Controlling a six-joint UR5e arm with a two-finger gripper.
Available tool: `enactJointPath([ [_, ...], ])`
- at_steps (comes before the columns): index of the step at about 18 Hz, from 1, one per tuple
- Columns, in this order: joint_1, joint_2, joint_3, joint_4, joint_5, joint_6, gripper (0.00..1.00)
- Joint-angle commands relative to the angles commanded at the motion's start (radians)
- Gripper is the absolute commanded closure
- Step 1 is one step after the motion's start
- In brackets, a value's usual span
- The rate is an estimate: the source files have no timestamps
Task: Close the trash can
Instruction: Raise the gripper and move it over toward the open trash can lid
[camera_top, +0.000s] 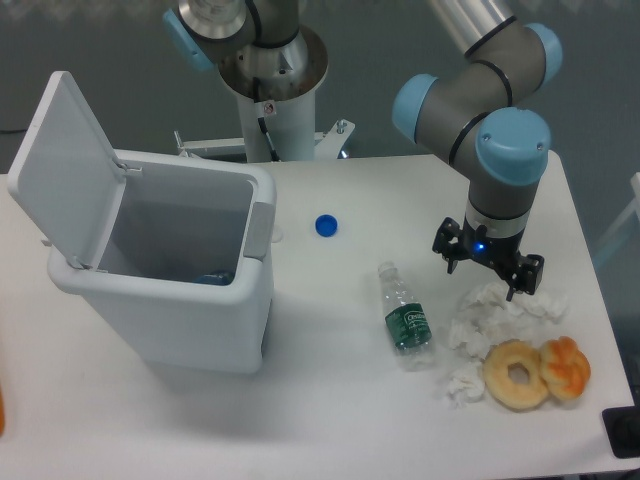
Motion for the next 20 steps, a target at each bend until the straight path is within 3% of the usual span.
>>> enactJointPath([
  [5, -0.021, 0.006, -0.011, -0.014, 0.005, -0.011, 0.0],
  [10, -0.043, 0.096, -0.08, -0.048, -0.003, -0.029, 0.0],
  [16, -0.083, 0.169, -0.089, -0.093, -0.024, -0.244, 0.0],
  [20, -0.084, 0.254, -0.06, -0.196, -0.098, -0.395, 0.0],
])
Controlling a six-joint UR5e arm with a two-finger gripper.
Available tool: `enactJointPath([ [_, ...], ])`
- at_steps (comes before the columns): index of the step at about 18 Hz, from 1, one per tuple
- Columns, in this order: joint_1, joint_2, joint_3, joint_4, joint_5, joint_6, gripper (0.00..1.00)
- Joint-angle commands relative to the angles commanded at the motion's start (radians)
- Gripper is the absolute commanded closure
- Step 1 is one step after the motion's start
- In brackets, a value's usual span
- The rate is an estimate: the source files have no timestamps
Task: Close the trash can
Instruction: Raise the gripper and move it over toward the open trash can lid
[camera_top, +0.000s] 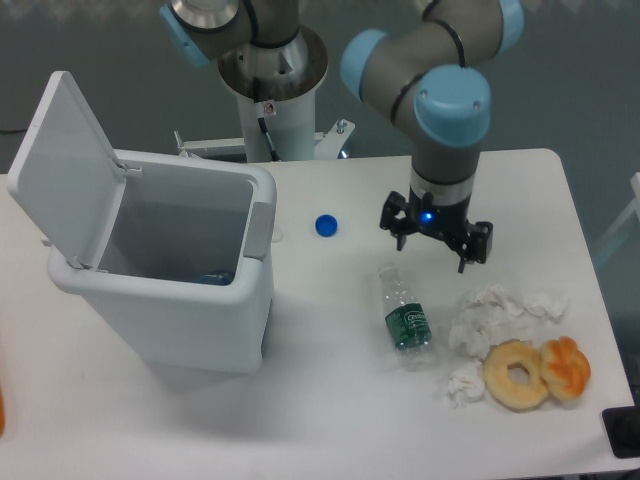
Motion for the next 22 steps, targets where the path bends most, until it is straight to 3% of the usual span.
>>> enactJointPath([
  [7, -0.014, 0.221, 0.014, -0.095, -0.192, -0.213, 0.0],
  [10, -0.047, 0.279, 0.017, -0.1, -0.245, -0.305, 0.0],
  [15, -0.141, 0.33, 0.022, -0.092, -0.276, -0.457, 0.0],
  [22, -0.247, 0.339, 0.077, -0.088, -0.316, -0.602, 0.0],
])
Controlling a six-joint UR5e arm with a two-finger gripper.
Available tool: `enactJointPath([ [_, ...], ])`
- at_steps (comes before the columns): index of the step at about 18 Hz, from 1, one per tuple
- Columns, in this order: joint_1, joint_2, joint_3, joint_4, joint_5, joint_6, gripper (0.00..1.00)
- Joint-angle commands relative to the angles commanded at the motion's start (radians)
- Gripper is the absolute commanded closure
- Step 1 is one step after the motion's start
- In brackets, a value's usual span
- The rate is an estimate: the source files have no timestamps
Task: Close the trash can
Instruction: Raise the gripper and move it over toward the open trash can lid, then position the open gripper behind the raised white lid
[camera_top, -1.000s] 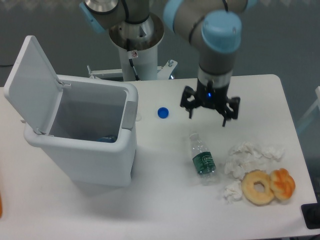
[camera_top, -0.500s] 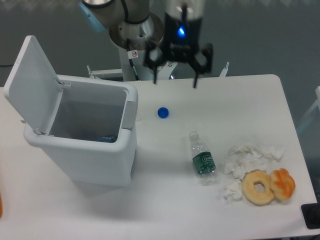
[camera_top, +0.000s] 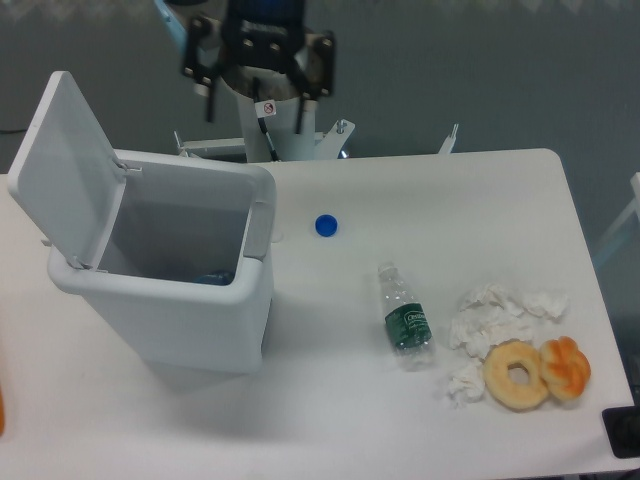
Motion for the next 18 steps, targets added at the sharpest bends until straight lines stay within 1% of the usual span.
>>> enactJointPath([
  [6, -0.071, 0.018, 0.003, 0.0, -0.011, -0.064, 0.0],
  [9, -0.089, 0.032, 0.003, 0.002, -0.026, -0.097, 0.0],
  [14, -0.123, 0.041, 0.002, 0.0, -0.09, -0.106, 0.0],
  [18, -0.15, 0.038, -0.003, 0.002, -0.1, -0.109, 0.0],
])
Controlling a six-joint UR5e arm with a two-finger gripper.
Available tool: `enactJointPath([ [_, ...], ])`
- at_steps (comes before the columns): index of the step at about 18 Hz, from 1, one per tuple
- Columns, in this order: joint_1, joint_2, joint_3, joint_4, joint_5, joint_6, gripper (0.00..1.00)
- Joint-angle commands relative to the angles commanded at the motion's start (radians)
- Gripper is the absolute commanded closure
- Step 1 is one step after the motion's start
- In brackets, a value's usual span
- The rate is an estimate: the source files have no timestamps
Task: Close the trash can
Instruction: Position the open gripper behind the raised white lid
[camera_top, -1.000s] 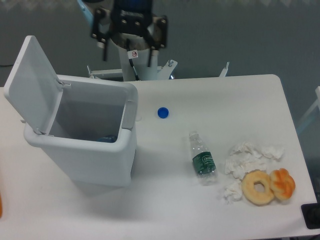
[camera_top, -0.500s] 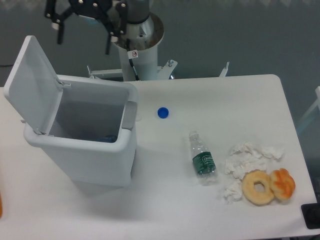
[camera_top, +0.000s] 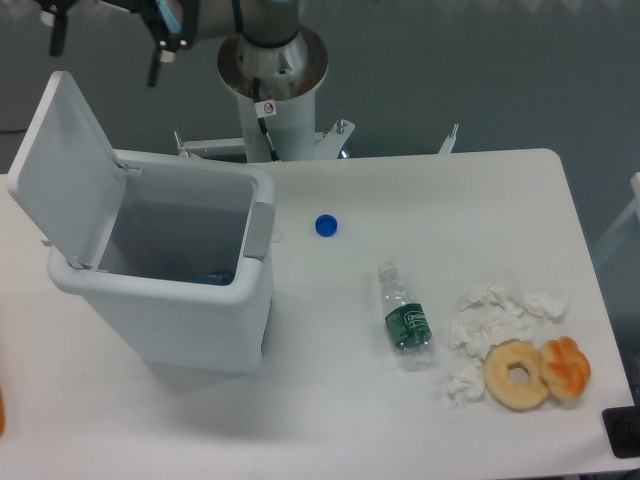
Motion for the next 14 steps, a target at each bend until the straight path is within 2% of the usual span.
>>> enactJointPath([
  [14, -0.029, -0.055, -0.008, 0.008, 0.005, 0.009, 0.0],
])
